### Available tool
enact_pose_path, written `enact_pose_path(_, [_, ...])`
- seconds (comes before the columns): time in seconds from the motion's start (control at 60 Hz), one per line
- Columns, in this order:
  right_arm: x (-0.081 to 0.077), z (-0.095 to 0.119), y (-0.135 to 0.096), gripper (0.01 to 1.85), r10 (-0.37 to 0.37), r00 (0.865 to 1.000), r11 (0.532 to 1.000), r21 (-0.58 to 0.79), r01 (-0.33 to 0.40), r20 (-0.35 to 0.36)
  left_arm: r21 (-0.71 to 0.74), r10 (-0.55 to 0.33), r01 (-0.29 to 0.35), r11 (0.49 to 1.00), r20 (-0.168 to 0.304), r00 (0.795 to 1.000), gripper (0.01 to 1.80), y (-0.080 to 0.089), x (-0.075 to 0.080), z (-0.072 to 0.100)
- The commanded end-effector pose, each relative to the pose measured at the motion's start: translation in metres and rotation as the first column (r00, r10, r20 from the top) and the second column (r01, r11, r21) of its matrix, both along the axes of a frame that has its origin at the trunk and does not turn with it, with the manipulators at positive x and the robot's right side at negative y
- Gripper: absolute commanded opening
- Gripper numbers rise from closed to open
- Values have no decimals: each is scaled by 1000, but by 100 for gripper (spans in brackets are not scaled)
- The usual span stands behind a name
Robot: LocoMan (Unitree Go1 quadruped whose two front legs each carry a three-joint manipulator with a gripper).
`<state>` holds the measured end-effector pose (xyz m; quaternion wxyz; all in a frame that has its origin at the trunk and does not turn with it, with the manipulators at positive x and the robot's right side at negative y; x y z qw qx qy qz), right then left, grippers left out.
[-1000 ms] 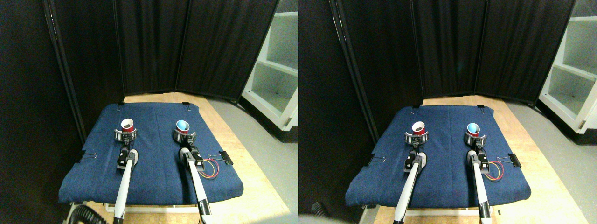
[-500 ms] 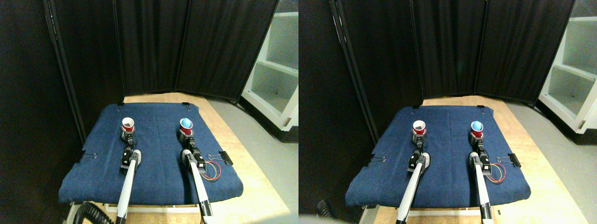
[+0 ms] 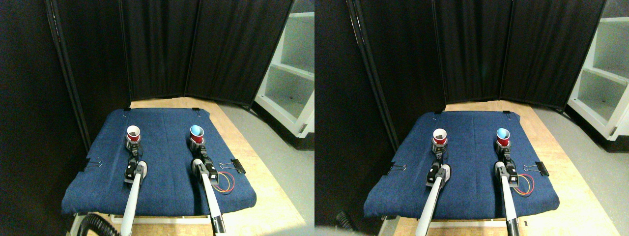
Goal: Pour (bimanual)
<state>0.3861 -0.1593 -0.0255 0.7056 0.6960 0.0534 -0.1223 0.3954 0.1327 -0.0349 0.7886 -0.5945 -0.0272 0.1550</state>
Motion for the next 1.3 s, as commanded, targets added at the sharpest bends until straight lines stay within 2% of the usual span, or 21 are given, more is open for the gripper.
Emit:
enact_pose_path(0.017, [-1, 12, 1, 33, 25, 996, 998, -61, -20, 83, 34, 2, -1, 999, -41, 999, 33, -3, -6, -5])
enact_pose_path(0.1, [-4, 18, 3, 33, 37, 994, 995, -94, -27, 107, 40, 3, -2, 999, -35, 999, 33, -7, -9, -1])
enact_pose_path(0.233, [-9, 32, 7, 33, 61, 990, 989, -138, -43, 128, 71, -72, 75, 995, -51, 996, 33, -14, -15, 5])
enact_pose_path(0.5, [-10, 56, 11, 33, 100, 981, 981, -178, -70, 164, 108, -167, 174, 979, -69, 983, 33, -28, -21, 23])
enact_pose_path(0.6, [-11, 66, 15, 33, 102, 982, 980, -187, -71, 160, 117, -186, 195, 974, -77, 979, 33, -33, -21, 28])
enact_pose_path(0.633, [-10, 70, 16, 33, 127, 978, 977, -191, -94, 169, 117, -190, 198, 973, -78, 979, 33, -35, -21, 31])
enact_pose_path(0.767, [-10, 81, 22, 33, 151, 974, 967, -230, -111, 166, 107, -215, 223, 969, -82, 973, 33, -41, -22, 39])
enact_pose_path(0.883, [-9, 91, 28, 33, 198, 961, 956, -254, -146, 193, 109, -252, 260, 960, -81, 964, 33, -47, -21, 48])
enact_pose_path(0.9, [-8, 95, 31, 33, 220, 954, 948, -276, -160, 203, 113, -263, 271, 956, -84, 961, 33, -49, -20, 53])
enact_pose_path(1.05, [-3, 105, 39, 33, 275, 932, 930, -313, -195, 235, 112, -298, 307, 945, -88, 951, 33, -55, -19, 67])
enact_pose_path(1.117, [-3, 110, 44, 33, 269, 936, 935, -294, -197, 228, 112, -316, 325, 939, -91, 944, 33, -58, -18, 76])
enact_pose_path(1.3, [-2, 115, 53, 33, 291, 932, 930, -293, -223, 216, 89, -358, 368, 926, -108, 927, 33, -66, -15, 88])
